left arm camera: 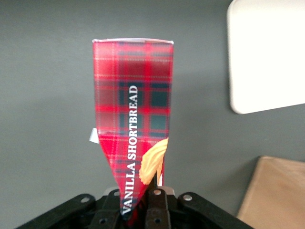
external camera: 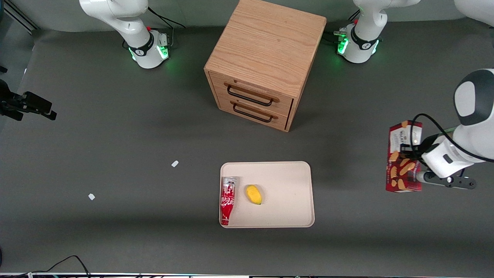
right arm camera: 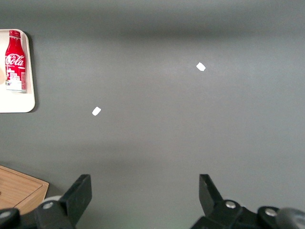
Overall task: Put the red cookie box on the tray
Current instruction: 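Lift the cookie box and carry it over the cream tray, then lower the cookie box onto the tray beside the lemon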
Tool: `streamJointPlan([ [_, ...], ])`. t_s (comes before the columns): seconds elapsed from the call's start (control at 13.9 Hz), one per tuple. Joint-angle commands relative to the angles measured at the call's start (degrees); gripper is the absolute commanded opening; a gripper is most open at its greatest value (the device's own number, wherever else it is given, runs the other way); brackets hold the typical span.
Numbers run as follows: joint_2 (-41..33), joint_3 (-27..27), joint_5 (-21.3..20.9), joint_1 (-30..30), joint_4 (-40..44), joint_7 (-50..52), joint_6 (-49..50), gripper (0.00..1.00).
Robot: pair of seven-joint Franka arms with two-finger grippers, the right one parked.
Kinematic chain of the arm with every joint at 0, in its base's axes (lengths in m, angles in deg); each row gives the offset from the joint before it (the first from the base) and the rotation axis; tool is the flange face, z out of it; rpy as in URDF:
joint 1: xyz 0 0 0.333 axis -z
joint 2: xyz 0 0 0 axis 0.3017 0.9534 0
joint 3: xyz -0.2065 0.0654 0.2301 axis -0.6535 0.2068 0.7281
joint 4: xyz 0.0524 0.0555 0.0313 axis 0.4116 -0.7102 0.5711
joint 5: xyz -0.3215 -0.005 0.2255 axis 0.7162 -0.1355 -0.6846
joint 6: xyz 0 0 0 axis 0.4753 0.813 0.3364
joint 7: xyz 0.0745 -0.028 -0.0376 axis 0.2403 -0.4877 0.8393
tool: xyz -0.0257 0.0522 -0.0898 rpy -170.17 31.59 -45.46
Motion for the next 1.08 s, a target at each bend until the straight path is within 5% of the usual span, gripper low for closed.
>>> streamJointPlan([
  [0.0,9.4,-3.4,0.2,4.2,14.2,16.1,4.4,0.0],
  [0.29,18.0,-6.1,-3.9,11.1,18.3,27.6,-3.0,0.0],
  [0.58,25.2,-6.3,-10.2,15.1,17.5,28.6,-11.8,0.0],
  [1.01,30.6,-5.9,-12.1,16.2,16.8,28.6,-20.8,0.0],
])
